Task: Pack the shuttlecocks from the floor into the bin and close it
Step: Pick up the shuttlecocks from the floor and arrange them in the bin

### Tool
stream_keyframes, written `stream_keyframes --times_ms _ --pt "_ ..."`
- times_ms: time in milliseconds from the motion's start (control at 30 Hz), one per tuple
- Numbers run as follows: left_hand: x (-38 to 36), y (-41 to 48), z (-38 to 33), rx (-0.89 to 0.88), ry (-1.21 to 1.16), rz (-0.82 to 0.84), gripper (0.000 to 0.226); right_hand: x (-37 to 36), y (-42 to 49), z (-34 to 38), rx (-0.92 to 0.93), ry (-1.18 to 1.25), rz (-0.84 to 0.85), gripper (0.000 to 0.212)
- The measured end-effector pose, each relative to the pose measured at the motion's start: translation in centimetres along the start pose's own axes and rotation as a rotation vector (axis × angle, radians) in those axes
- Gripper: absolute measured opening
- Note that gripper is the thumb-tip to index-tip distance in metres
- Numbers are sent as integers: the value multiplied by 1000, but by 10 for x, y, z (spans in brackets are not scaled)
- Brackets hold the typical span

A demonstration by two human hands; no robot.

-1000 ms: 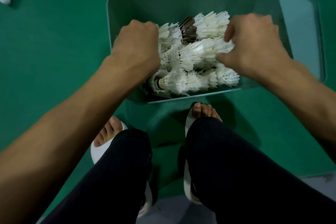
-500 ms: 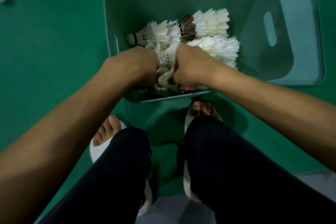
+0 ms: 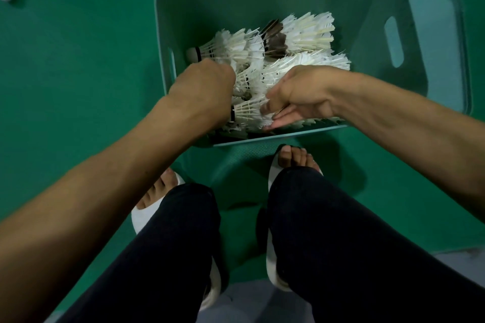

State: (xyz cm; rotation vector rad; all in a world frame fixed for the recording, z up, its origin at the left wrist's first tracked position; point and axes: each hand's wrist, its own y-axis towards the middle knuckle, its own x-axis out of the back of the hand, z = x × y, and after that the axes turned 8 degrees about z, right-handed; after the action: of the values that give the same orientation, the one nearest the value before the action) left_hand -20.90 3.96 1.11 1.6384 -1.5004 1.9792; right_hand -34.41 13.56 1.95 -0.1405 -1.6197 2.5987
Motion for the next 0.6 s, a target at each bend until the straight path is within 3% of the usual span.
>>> stream_keyframes --times_ms 133,300,600 --pt "-2 0 -4 46 68 44 22 -3 6 0 39 -93 -68 26" --pt "-1 4 -5 -81 170 21 17 -17 11 -2 145 -190 -134 28" --pt "6 -3 1 -174 128 -48 9 -4 9 -4 73 -82 -72 35"
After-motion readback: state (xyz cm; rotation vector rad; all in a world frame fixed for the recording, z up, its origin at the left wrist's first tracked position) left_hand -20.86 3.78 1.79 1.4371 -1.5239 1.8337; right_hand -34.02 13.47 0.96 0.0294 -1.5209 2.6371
